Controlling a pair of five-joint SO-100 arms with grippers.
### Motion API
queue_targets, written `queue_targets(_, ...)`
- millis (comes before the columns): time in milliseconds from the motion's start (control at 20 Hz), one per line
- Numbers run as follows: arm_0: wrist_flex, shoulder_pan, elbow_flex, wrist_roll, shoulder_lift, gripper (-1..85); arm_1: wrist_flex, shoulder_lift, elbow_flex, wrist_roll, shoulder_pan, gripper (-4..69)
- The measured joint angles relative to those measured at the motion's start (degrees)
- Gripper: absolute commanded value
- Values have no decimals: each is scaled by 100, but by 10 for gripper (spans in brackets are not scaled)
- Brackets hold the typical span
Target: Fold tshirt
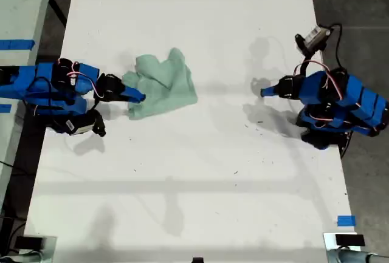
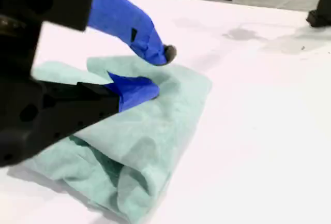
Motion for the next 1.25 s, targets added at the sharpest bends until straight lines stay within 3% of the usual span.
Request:
queue_targets(150,-993,387,624,-299,-325,13,773,1318,1187,1011,-352,-12)
queue_targets(300,-1872,668,1397,-413,97,50,729,1450,1406,1538,-642,14)
queue_targets(400,-1538,686,1415,-448,413,88,729,1450,1450,2030,-650,39)
queue_targets(500,-712,686,1468,-448,1090,107,659,1459,1635,2127,-650,40)
queue_targets(600,765,668,1468,-448,2276,120,624,1459,1661,1582,-598,41)
queue_targets(700,1916,677,1433,-439,3428,129,615,1468,1661,255,-510,31)
queue_targets(800,2153,659,1441,-439,3445,132,633,1468,1670,-1090,-510,29)
queue_targets(850,2180,659,1468,-439,3445,132,633,1468,1670,-1248,-510,29)
queue_targets(1250,2180,659,1468,-439,3445,132,650,1468,1670,-1424,-501,28)
